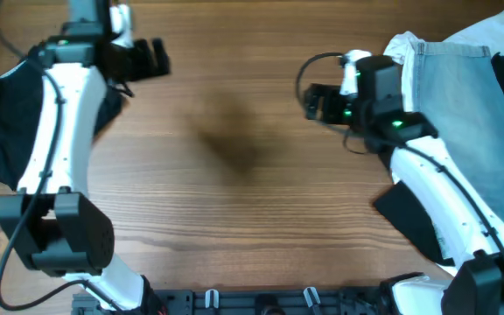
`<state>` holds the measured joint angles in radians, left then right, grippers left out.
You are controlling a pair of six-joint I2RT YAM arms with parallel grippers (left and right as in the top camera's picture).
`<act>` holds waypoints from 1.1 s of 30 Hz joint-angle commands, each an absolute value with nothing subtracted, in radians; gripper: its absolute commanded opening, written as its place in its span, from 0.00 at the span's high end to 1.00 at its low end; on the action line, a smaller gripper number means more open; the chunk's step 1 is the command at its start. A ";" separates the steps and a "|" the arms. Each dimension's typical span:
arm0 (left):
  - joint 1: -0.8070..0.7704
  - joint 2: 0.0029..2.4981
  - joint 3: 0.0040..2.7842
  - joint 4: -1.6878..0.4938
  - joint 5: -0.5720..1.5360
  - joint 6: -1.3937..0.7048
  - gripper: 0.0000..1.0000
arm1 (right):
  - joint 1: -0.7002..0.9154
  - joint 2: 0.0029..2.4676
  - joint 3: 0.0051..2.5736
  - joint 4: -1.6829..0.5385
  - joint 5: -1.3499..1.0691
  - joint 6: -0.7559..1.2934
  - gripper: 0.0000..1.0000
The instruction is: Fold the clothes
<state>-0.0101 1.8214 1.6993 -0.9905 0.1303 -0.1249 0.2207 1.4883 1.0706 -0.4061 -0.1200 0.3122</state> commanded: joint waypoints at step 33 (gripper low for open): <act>-0.083 0.504 1.016 -1.135 0.032 -0.169 0.00 | 0.131 0.756 0.805 -0.805 -0.060 0.220 0.00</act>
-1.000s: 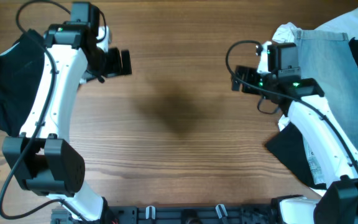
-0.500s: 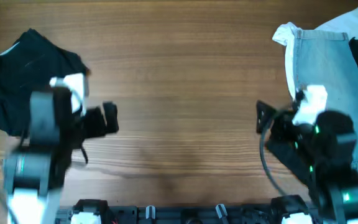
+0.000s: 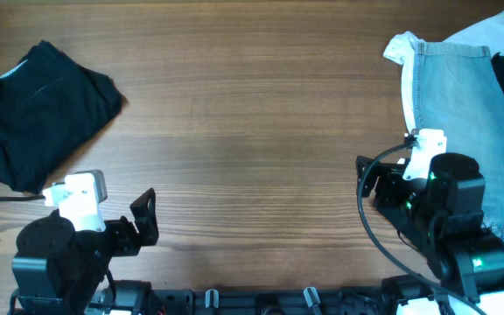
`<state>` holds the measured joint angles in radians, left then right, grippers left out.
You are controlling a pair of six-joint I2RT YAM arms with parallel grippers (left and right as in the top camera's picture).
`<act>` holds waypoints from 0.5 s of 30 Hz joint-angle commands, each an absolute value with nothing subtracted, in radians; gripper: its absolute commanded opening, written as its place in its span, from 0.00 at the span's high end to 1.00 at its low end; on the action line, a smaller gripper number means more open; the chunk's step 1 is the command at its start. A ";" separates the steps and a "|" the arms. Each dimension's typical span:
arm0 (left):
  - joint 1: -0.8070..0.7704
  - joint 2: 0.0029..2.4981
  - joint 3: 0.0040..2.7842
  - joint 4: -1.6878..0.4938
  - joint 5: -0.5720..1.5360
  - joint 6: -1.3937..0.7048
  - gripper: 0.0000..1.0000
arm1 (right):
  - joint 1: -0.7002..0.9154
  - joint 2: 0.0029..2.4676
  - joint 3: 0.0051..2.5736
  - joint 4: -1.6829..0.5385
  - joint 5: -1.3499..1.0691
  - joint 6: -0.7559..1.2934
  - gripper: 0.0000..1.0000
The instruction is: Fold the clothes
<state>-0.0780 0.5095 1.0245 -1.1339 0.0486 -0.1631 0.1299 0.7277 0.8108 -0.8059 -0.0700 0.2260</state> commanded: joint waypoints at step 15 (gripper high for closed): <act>-0.083 0.504 1.016 -1.135 0.032 -0.169 0.00 | 0.131 0.015 0.073 0.085 -0.076 0.128 0.00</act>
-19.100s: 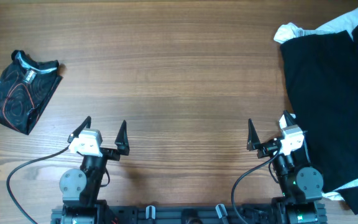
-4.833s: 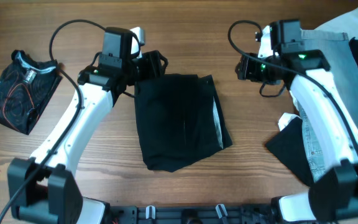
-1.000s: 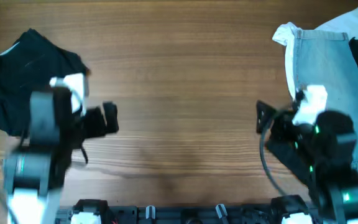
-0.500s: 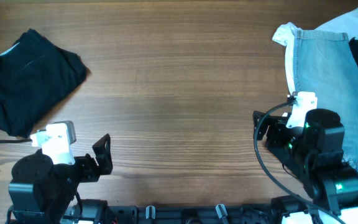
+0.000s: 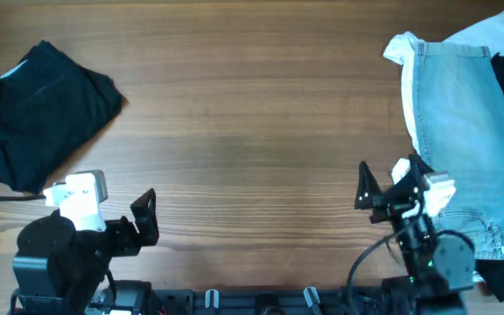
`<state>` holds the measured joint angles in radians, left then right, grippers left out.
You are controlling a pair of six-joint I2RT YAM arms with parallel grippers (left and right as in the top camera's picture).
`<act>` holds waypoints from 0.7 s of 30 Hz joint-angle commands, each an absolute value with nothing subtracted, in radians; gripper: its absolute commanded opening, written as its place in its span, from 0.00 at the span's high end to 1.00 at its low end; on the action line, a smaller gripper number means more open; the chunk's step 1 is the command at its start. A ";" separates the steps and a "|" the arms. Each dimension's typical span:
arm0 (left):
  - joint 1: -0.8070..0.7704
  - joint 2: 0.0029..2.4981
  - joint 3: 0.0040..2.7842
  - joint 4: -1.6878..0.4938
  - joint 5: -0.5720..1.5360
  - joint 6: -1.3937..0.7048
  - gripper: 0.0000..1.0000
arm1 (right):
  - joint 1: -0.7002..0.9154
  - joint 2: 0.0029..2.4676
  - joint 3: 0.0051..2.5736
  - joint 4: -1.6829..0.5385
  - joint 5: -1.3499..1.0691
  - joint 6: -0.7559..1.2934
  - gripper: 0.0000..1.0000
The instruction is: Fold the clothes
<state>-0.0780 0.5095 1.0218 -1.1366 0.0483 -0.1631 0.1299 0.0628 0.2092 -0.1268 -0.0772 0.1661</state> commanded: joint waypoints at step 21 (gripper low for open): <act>-0.083 0.504 1.016 -1.135 0.032 -0.169 0.00 | 0.131 0.005 0.006 0.002 -0.072 -0.038 0.00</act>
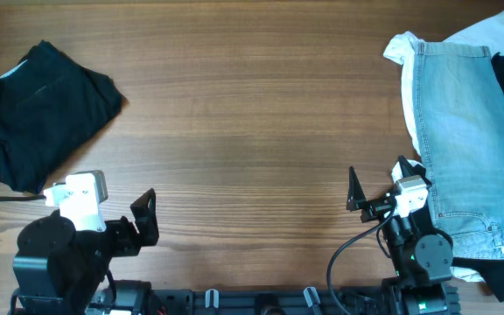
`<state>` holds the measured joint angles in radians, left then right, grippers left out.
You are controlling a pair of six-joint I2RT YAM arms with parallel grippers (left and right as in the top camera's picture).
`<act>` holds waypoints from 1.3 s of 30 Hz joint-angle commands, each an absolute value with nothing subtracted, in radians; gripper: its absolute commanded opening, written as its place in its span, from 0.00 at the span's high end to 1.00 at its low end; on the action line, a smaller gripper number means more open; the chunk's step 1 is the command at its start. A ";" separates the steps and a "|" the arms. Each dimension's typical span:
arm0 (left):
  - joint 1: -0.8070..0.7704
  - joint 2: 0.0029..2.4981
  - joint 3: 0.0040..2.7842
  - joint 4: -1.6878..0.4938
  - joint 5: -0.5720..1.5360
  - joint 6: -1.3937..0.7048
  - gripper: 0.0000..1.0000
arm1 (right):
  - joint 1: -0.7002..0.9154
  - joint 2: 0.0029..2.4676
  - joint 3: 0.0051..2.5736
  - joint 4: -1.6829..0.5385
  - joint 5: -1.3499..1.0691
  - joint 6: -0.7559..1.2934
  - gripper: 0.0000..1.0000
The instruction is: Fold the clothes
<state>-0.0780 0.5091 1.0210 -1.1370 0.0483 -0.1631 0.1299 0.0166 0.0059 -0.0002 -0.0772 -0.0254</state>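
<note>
A black garment [38, 105] lies bunched in a rough fold at the far left of the table. At the right edge sits a pile of clothes: light blue jeans [462, 131] on top of a white garment [444, 39], with a dark piece beside them. My left gripper [147, 219] is drawn back at the near left edge, open and holding nothing. My right gripper [376, 182] is drawn back at the near right, open and empty, just left of the jeans' lower part.
Another black cloth pokes out under the jeans at the near right corner. A black cable runs off the left edge. The wooden table [252, 131] stretches bare between the two piles. A black rail [261, 302] lines the near edge.
The right gripper has shifted slightly left and its arm sits a bit lower in the overhead view. The left arm and all the clothes are unchanged.
First the left arm reached across the black garment at the far left, and the right arm stretched out to the edge of the jeans pile. Later both arms were pulled back to the near edge, empty, with the black garment lying uncovered. The right arm then settled further.
</note>
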 commanded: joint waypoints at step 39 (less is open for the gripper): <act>0.032 0.003 0.006 -0.071 0.070 -0.168 0.00 | 0.131 0.005 0.005 0.002 -0.072 -0.038 0.00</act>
<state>0.0265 0.0135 0.0139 -0.0708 0.0608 -0.1638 0.1299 0.0135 0.0063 -0.0002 -0.0772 -0.0284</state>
